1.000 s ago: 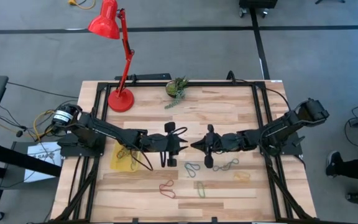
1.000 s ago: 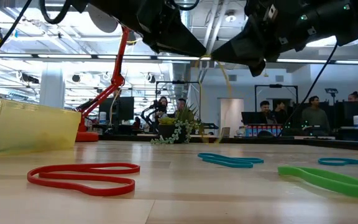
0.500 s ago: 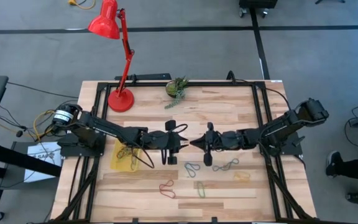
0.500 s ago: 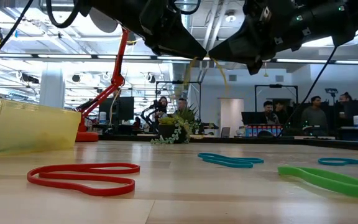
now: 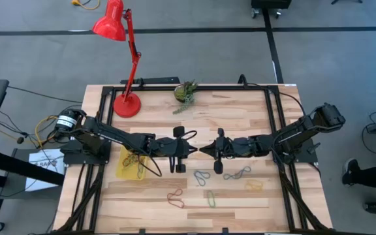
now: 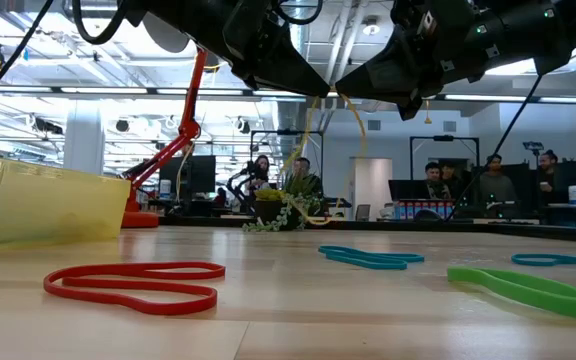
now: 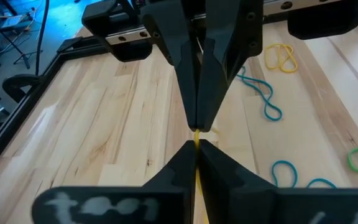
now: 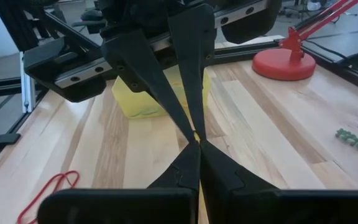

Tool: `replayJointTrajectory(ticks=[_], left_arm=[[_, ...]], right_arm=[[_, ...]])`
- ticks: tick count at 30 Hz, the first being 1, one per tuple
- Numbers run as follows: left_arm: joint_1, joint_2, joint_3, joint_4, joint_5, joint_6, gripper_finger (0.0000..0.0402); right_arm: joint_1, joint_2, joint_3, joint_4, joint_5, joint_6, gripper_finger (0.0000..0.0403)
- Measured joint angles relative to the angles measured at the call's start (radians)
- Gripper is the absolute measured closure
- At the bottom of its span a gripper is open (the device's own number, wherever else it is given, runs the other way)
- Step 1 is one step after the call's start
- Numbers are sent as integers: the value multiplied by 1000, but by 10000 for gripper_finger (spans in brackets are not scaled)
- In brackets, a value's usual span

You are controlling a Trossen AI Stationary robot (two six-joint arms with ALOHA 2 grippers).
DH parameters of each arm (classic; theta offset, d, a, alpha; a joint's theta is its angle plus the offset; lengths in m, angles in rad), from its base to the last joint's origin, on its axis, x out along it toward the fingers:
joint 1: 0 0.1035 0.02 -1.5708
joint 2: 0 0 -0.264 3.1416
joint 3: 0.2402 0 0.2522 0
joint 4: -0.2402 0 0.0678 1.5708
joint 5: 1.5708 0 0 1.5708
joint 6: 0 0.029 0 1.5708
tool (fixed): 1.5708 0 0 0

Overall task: Pick and place items into bin
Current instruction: Put the yellow rubber band into the yellow bin

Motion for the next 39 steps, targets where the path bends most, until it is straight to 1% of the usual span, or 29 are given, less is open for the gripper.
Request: replayJointTrajectory(ticks=[6,8,10,12,14,16,18,22,24,28,31,32,34,39], left_arm=[[0,0,0,-1,-15,0,400],[0,0,0,-18,-45,0,400],[-1,-5,0,-62,-105,-1,400],[-8,-29,2,-135,-175,-18,400],[-16,-68,23,-247,-233,-66,400],[-30,-115,53,-374,-256,-122,400],[-48,-167,87,-506,-256,-180,400],[-90,-272,153,-791,-255,-314,400],[-109,-317,179,-958,-253,-411,400],[-138,-382,183,-1267,-217,-702,400],[-168,-381,177,-1504,-183,-919,400],[-179,-378,166,-1551,-170,-966,400],[-200,-376,126,-1589,-148,-1037,400],[-224,-375,-5,-1554,-112,-1138,400]], right_arm=[[0,0,0,-10,1,7,384],[0,0,1,-32,1,8,371],[2,0,1,-73,3,14,357],[2,0,1,-113,3,40,345],[2,0,1,-153,3,71,336],[2,0,1,-190,3,88,332],[2,0,1,-224,3,90,330],[2,0,1,-279,3,120,330],[2,0,1,-307,3,147,330],[2,0,1,-354,3,179,330],[2,0,0,-355,3,188,330],[2,0,0,-353,3,188,330],[2,0,0,-353,3,188,330],[2,0,0,-352,3,195,330]])
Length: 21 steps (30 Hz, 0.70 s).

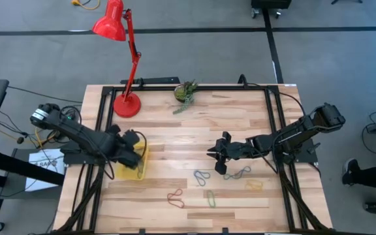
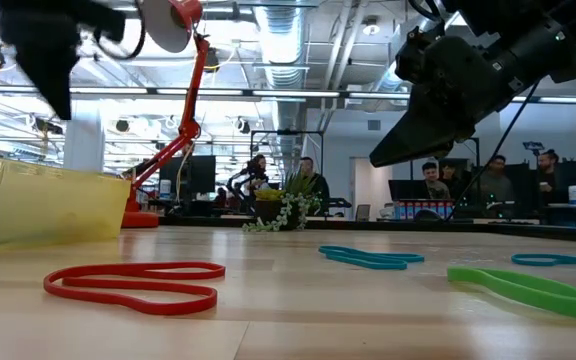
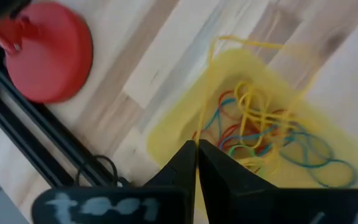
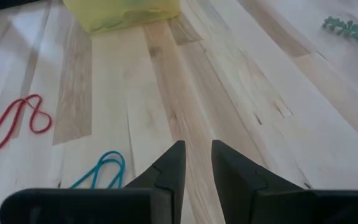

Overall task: Pick and place items into bin
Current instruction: Put the yellow rubber band into the yellow bin

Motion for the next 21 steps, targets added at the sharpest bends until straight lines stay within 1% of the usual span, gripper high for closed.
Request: replayJointTrajectory(ticks=[3,8,10,13,16,21], left_arm=[[2,0,-81,27,46,-52,400],[5,0,-198,46,197,-143,400],[5,0,-231,58,231,-168,400],[5,0,-255,77,239,-175,400],[5,0,-251,118,203,-168,400],[5,0,-252,245,140,-75,394]], right_arm=[[0,0,0,0,0,0,330],[-2,0,0,0,0,0,330],[-4,0,0,1,0,-1,330],[-13,0,0,1,0,-1,330],[-22,0,0,0,0,-2,330],[-30,0,0,0,2,-15,330]])
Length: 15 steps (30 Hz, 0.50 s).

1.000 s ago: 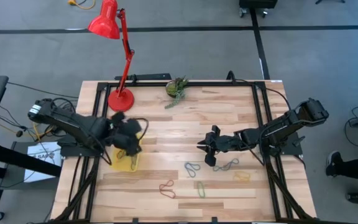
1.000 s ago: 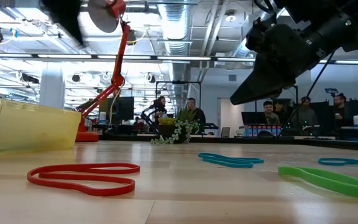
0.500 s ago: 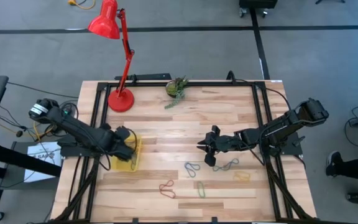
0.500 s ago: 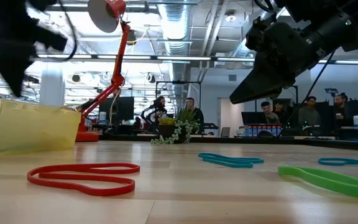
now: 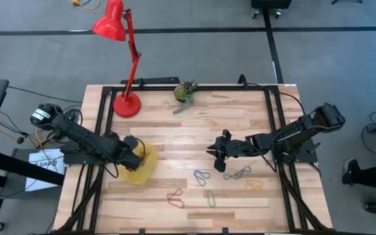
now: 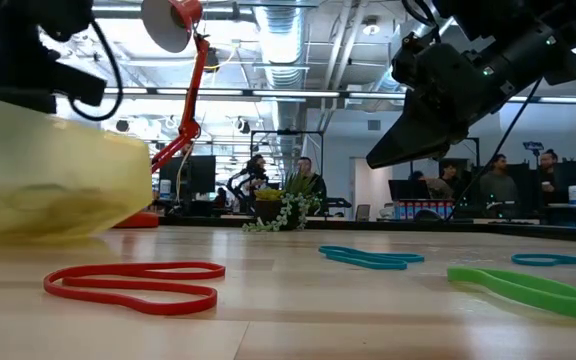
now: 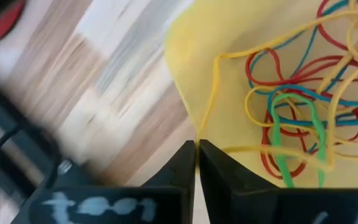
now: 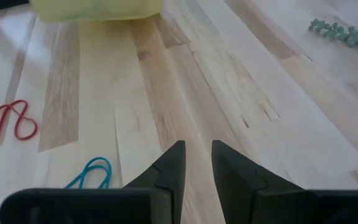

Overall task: Pick and place items into bin
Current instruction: Put the yellow rubber band into the yellow bin

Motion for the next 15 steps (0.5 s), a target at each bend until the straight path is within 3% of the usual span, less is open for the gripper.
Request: replayJointTrajectory(ticks=[7,15], left_arm=[[0,0,0,122,-20,134,354],[0,0,0,125,-19,140,316]], right_arm=[[0,0,0,0,1,-5,330],[0,0,0,0,0,-6,330]])
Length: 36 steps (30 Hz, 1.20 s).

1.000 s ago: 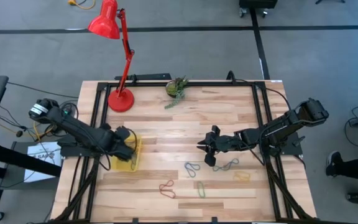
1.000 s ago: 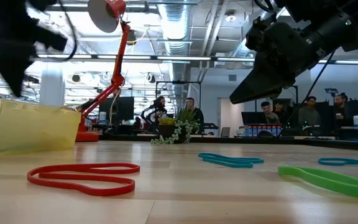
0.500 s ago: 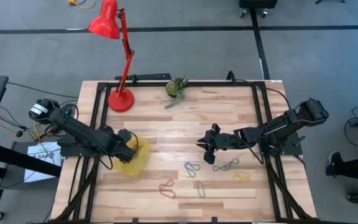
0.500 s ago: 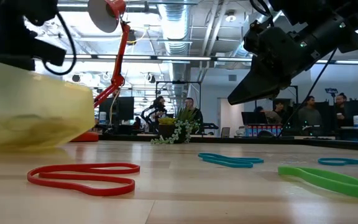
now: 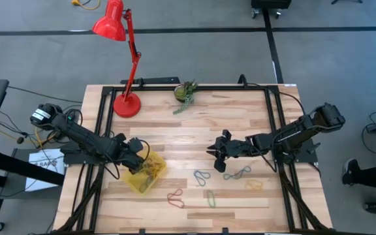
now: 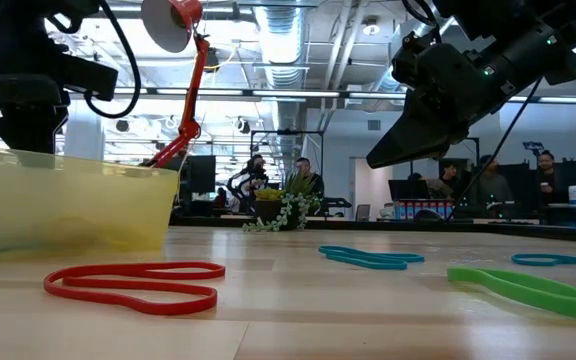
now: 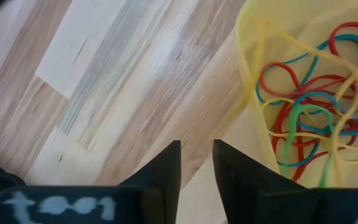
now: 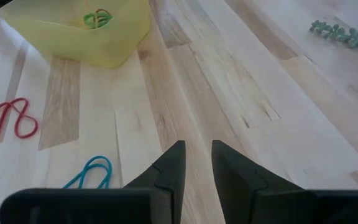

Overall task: Pick and place items into bin
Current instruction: Put the yellow rubber band into the yellow bin

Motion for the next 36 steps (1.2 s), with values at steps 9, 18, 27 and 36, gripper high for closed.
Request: replayJointTrajectory(ticks=[9,18,27,36], left_arm=[[0,0,0,0,0,0,315],[0,0,24,16,-1,28,315],[0,0,115,22,-25,65,315],[-69,0,87,226,34,165,315]], right_arm=[[0,0,0,0,-1,0,330],[0,0,0,0,-1,0,330],[0,0,0,0,-1,0,330],[2,0,0,0,-1,0,330]])
